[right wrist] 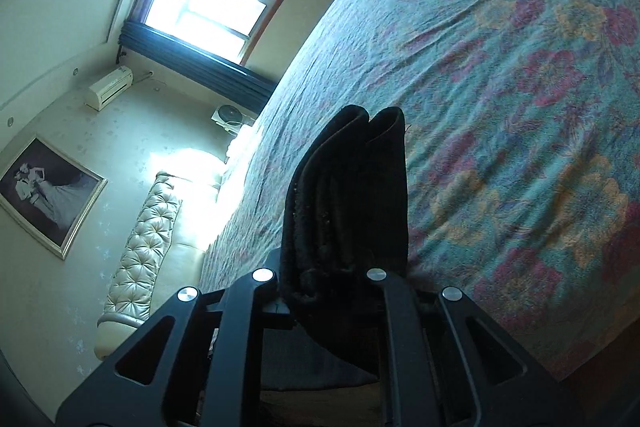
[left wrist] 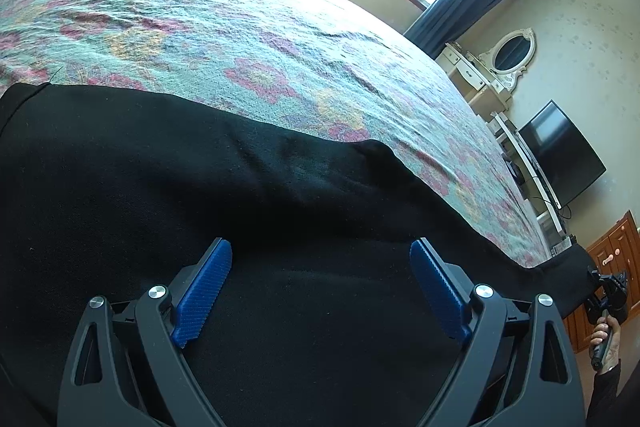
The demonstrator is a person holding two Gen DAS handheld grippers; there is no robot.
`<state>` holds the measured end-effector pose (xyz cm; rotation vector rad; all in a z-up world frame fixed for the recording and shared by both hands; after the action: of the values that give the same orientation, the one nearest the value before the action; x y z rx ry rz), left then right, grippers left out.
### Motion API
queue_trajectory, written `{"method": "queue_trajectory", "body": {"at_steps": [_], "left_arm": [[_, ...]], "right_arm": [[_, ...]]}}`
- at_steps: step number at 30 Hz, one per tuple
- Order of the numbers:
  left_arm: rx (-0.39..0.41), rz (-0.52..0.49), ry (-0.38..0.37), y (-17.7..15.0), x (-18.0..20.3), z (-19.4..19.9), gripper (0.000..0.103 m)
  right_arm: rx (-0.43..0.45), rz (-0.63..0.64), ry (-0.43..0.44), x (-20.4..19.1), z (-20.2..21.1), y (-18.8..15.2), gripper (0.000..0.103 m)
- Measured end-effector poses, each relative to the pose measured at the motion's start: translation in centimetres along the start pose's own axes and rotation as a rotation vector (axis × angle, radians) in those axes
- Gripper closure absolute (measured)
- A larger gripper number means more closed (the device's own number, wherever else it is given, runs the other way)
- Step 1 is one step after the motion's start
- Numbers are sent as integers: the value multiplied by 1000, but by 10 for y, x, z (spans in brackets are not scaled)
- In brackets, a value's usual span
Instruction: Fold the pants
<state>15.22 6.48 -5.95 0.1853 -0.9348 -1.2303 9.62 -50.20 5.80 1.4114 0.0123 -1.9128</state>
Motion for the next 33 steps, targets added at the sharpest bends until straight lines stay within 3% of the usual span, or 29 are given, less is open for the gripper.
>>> {"method": "queue_trajectory", "body": {"at_steps": [8,17,21,25,33], "left_arm": [[-15,33,-11,3,-3,1,14],[-21,52,-16,3,-4,3,14],[-23,54,-16,4,-4,3,14],[-22,83,-24,6,-4,6,14],[-55,113,-132,1,24,8,14]], "right_arm": [[-46,117,86,-74,-18,-25,90],[-162,218,148,-137,-75,-79,90],[-221,249,136,-147,-106,-110,90],[-286,322,67,-148,-141,-146,90],[-431,404,3,-140,-196,-224,90]]}}
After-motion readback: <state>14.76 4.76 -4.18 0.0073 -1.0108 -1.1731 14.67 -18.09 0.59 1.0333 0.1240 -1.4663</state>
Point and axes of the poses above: each gripper's, at about its wrist camera, not at the fingertips, and z roughly against the way its jaws point, x to its right, y to its top, the point moved 4 cm from there along -z, roughly the way its jaws point, and after that the axes turned 2 degrees about x, right-handed, at the moved point
